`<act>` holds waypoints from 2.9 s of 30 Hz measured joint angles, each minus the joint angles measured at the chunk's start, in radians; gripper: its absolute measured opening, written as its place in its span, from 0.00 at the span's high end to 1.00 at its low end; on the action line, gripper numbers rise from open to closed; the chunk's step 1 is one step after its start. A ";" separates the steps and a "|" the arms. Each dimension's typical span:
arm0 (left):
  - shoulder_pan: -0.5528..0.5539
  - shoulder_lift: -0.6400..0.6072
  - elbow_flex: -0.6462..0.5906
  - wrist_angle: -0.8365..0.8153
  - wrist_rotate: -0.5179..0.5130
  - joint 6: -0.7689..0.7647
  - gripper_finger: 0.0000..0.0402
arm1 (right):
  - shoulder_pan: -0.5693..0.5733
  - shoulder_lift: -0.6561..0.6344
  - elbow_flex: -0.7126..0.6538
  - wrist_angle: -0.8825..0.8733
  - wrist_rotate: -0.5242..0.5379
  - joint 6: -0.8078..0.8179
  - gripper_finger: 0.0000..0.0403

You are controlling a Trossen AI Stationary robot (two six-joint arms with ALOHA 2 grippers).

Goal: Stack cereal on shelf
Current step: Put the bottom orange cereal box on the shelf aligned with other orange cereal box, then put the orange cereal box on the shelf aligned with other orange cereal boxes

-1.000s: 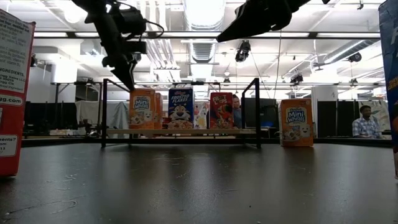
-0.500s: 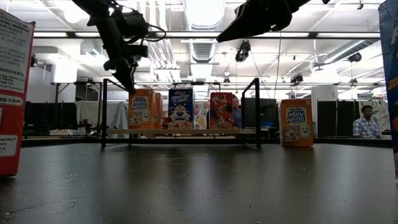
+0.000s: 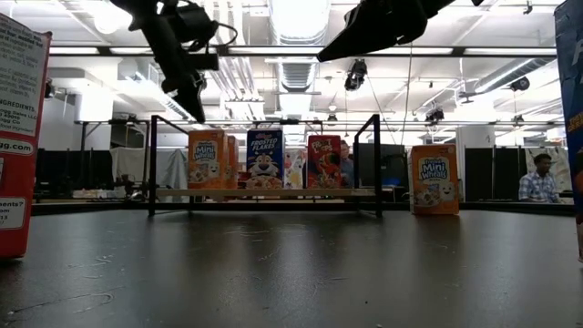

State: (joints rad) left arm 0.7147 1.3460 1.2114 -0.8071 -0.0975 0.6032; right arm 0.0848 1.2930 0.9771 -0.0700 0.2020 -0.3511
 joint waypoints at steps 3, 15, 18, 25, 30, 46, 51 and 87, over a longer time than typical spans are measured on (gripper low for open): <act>0.007 0.005 -0.003 0.007 0.000 0.002 0.90 | 0.000 0.000 0.000 0.000 0.000 0.000 0.83; 0.009 0.059 -0.003 0.012 0.001 0.020 0.90 | 0.000 0.000 0.000 0.000 0.000 0.000 0.83; 0.009 0.073 -0.003 0.016 0.001 0.018 0.90 | 0.000 0.000 0.000 0.000 0.000 0.000 0.83; 0.009 0.077 -0.002 0.026 0.002 0.015 0.90 | 0.000 0.000 0.000 0.000 0.000 0.000 0.83; 0.007 0.078 -0.002 0.027 0.006 -0.005 0.90 | 0.000 0.000 0.000 0.000 0.000 0.000 0.83; 0.006 0.077 -0.003 0.039 0.055 -0.029 0.90 | 0.000 0.000 0.000 0.000 0.000 0.000 0.83; 0.006 0.056 -0.005 0.032 0.056 -0.029 0.90 | 0.000 0.000 0.000 0.000 0.000 0.000 0.83; -0.780 -0.434 -0.295 0.538 -0.026 -0.474 0.90 | -0.235 -0.020 0.206 -0.907 0.199 0.764 0.83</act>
State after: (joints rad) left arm -0.0649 0.9122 0.9161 -0.2695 -0.1230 0.1295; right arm -0.1503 1.2734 1.1835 -0.9774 0.4011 0.4127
